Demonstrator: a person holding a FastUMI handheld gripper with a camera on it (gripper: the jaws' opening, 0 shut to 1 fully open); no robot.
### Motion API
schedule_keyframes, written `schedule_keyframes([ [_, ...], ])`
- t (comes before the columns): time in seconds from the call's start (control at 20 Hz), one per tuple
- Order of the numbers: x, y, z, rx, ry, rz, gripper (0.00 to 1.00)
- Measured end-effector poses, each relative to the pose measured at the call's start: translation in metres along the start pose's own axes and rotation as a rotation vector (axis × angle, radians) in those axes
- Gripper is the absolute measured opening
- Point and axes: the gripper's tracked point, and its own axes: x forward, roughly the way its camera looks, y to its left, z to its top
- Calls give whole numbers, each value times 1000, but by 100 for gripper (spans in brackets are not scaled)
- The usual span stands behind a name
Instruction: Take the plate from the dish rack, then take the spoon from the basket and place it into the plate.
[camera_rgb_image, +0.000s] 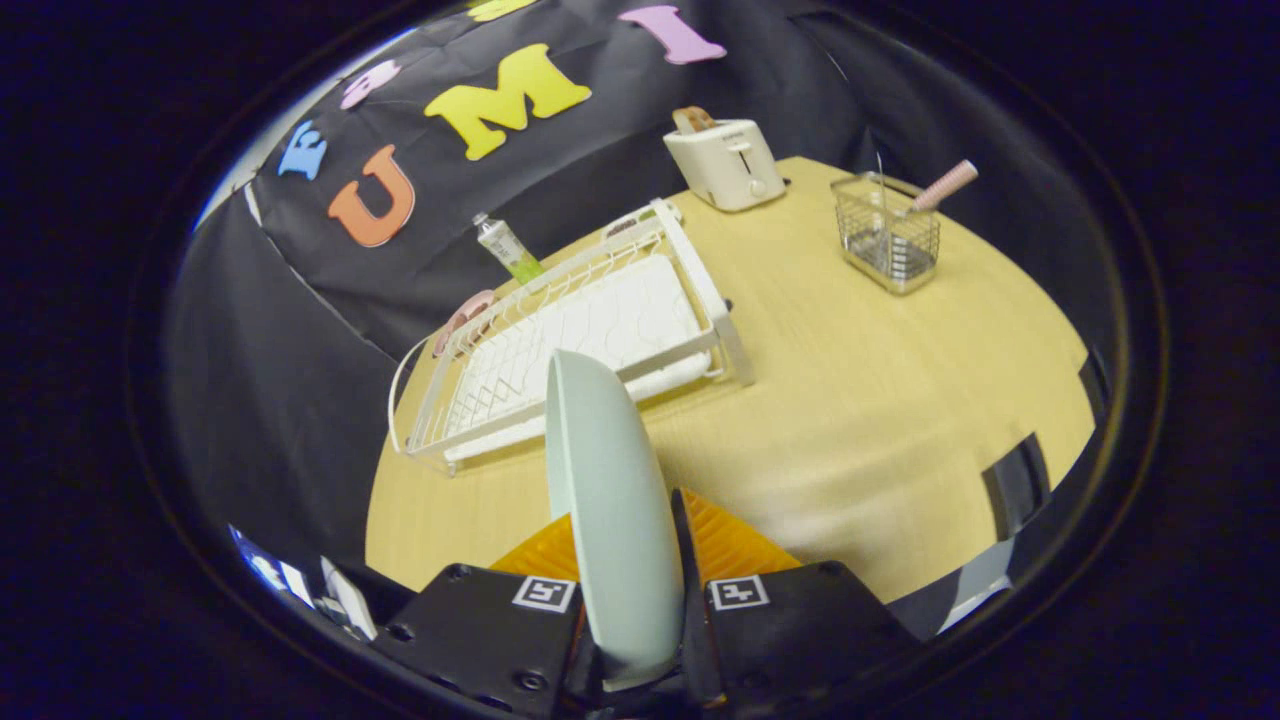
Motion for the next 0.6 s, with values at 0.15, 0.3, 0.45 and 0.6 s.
schedule_keyframes([
  [0.15,11,-6,-5,65,20,51,35],
  [0.3,19,-5,-14,83,43,94,36],
  [0.45,31,-7,-20,83,84,109,40],
  [0.6,39,-13,-22,65,89,102,49],
])
